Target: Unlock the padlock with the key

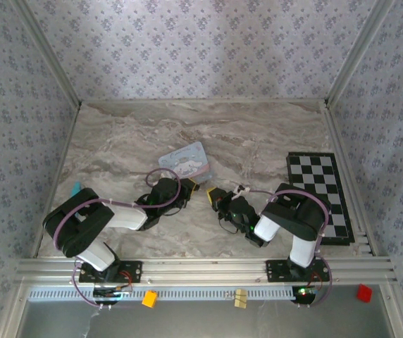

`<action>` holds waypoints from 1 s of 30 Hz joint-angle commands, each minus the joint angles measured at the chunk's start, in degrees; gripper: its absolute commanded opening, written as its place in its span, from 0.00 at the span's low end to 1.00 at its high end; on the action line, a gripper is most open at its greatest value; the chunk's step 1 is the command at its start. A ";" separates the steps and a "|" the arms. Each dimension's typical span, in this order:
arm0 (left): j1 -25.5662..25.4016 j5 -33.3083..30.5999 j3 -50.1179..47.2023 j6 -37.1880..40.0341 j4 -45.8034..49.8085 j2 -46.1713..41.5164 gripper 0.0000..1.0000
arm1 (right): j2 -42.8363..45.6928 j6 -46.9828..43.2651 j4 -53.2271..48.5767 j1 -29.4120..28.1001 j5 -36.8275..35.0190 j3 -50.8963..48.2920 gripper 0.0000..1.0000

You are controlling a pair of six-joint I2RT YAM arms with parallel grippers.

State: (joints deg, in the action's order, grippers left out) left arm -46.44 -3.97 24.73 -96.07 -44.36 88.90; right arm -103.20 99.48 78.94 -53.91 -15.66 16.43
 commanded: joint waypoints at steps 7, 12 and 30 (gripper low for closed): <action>-0.13 -1.21 0.58 1.39 -0.64 -2.64 0.03 | -1.12 0.36 0.86 -0.93 -0.50 0.09 0.00; -0.07 -1.11 0.67 1.59 -1.18 -3.17 0.03 | -1.92 1.02 0.88 -1.11 -0.43 0.26 0.00; -0.40 -1.33 0.07 2.36 -1.30 -4.09 0.03 | -1.06 0.99 0.82 -0.50 -0.81 0.66 0.00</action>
State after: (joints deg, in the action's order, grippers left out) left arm -46.52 -4.56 24.73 -94.52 -42.61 87.09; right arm -104.31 100.12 79.55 -54.52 -15.66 16.80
